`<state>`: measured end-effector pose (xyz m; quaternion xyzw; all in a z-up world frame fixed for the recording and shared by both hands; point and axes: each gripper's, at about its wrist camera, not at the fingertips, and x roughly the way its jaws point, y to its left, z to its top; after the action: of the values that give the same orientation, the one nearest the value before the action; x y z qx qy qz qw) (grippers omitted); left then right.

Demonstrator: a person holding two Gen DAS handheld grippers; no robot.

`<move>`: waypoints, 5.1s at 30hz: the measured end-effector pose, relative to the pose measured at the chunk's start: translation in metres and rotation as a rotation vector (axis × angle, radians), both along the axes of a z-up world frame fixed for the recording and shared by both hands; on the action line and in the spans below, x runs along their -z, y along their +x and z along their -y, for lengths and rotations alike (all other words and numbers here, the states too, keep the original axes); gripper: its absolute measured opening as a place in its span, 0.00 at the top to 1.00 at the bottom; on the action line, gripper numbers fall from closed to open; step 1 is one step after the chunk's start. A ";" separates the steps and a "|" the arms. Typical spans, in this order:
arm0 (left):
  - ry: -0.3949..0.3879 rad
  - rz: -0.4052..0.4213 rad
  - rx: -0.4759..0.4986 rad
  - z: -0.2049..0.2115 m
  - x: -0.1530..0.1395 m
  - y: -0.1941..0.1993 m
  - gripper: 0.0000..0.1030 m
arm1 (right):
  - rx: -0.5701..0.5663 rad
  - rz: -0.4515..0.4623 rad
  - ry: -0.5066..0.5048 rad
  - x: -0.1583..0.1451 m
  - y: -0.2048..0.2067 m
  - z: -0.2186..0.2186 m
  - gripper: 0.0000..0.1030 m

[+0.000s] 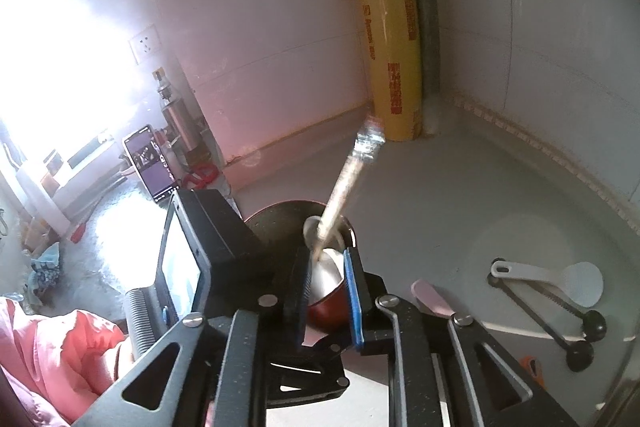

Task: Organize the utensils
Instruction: 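Lower the soup spoon into the holder and open the right gripper, then withdraw the right tool from the holder, then move the right tool over the utensil pile toward a black ladle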

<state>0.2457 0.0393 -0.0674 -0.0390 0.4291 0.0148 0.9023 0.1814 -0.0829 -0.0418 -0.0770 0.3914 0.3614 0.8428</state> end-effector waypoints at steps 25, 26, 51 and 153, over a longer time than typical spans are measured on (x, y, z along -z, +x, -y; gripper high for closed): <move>0.000 0.000 0.001 -0.002 0.000 0.000 0.13 | 0.190 -0.022 0.017 -0.002 0.014 0.057 0.65; 0.000 0.000 0.001 -0.002 0.000 0.000 0.13 | 0.208 -0.021 0.013 -0.001 0.015 0.061 0.56; 0.002 0.003 -0.011 0.001 0.000 -0.002 0.13 | 0.601 -0.181 -0.105 0.058 0.041 0.183 0.00; -0.001 0.006 -0.004 -0.001 0.002 -0.001 0.13 | 0.682 -0.393 -0.041 0.077 0.099 0.223 0.44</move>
<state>0.2442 0.0399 -0.0689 -0.0405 0.4265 0.0164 0.9035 0.2807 -0.3058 -0.1186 0.1110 0.5556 0.0607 0.8217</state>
